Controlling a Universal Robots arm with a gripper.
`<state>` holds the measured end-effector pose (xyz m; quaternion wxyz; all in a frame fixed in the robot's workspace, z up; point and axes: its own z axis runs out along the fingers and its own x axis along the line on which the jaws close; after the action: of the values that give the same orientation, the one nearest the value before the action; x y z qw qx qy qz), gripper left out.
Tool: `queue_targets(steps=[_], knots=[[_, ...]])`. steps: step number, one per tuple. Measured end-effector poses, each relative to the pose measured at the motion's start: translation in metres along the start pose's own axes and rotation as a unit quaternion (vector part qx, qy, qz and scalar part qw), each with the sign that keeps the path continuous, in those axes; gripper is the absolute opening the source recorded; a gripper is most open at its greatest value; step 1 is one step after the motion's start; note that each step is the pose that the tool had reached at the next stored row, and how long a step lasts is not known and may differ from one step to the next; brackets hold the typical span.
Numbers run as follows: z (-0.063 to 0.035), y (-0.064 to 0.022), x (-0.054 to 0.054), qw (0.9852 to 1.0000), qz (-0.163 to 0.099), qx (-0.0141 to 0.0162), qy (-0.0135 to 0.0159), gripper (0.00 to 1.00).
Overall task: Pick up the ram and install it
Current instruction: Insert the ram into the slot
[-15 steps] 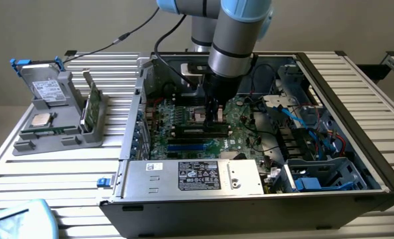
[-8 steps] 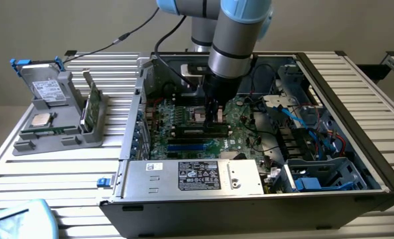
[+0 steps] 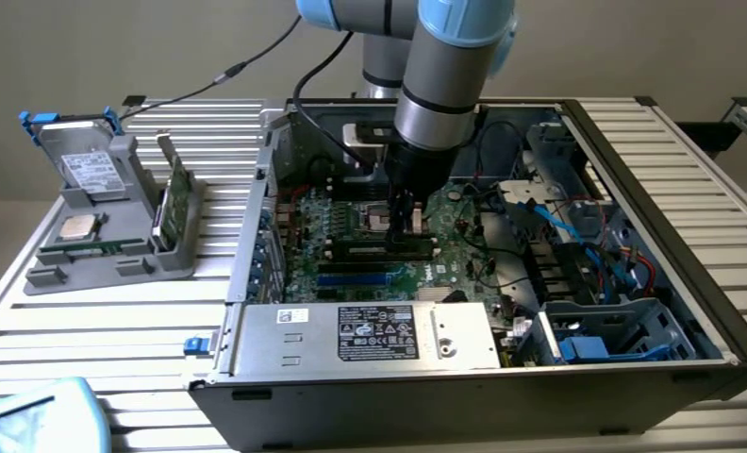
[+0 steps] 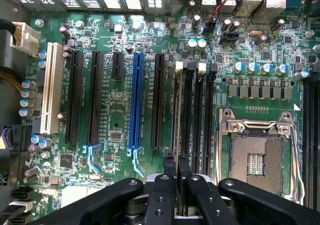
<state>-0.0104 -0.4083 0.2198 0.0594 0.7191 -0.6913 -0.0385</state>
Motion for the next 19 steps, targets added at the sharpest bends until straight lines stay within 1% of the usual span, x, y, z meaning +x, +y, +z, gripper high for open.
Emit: queue_targets(steps=[6, 8, 10, 11, 12, 13, 14, 16, 19], knots=[[0.0001, 0.0, 0.0, 1.0, 0.0, 0.0, -0.0001, 0.14], [0.0001, 0.0, 0.0, 1.0, 0.0, 0.0001, -0.0001, 0.16], [0.0001, 0.0, 0.0, 1.0, 0.0, 0.0, -0.0001, 0.28], [0.0001, 0.0, 0.0, 1.0, 0.0, 0.0, -0.0001, 0.28], [0.0001, 0.0, 0.0, 1.0, 0.0, 0.0, -0.0001, 0.34], [0.0001, 0.0, 0.0, 1.0, 0.0, 0.0, -0.0001, 0.34], [0.0001, 0.0001, -0.0001, 1.0, 0.0, 0.0001, -0.0001, 0.4], [-0.0019, 0.0023, -0.0001, 1.0, 0.0, 0.0007, -0.0001, 0.4], [-0.0082, 0.0078, -0.0004, 1.0, 0.0, 0.0034, 0.0, 0.4]])
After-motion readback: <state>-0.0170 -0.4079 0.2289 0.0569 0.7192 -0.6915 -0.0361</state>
